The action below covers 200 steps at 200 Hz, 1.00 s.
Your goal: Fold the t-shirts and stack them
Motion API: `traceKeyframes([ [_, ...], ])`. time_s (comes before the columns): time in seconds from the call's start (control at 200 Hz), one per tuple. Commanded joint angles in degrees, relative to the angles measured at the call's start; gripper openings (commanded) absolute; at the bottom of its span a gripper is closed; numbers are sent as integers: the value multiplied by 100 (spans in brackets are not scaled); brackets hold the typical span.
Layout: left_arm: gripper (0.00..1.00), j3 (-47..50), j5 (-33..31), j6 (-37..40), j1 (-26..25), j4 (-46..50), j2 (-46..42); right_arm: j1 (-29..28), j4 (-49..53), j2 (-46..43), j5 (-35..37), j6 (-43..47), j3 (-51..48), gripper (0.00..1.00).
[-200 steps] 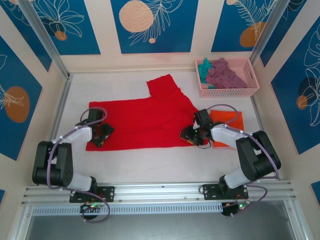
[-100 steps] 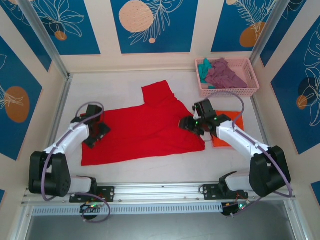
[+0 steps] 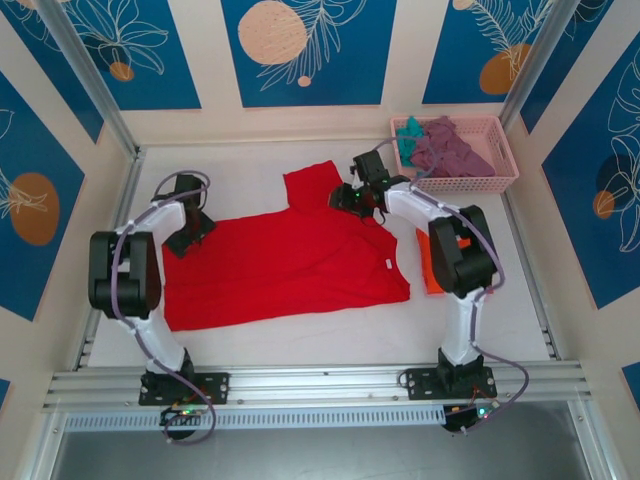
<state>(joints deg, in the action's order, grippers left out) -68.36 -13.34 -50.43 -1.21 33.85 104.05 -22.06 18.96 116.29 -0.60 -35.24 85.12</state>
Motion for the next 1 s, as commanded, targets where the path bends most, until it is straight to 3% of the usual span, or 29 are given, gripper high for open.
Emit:
traceKeyframes([
  [0.0,81,-367,247,122,33,17,327,81,191,376,-338,-229,258,47],
  [0.315,81,-977,630,495,7,243,1140,493,-5,146,-11,-297,-750,45],
  [0.525,82,-1345,857,828,-106,359,1147,703,3,-221,94,-375,-1268,45],
  [0.645,83,-1352,640,830,-125,427,813,647,-163,-405,-160,-371,-1270,45],
  [0.77,82,-1328,0,682,-78,456,463,431,-226,-652,-165,-221,-1101,46],
  [0.995,67,-2021,-195,57,333,747,1036,83,-156,-801,-106,35,-756,47],
])
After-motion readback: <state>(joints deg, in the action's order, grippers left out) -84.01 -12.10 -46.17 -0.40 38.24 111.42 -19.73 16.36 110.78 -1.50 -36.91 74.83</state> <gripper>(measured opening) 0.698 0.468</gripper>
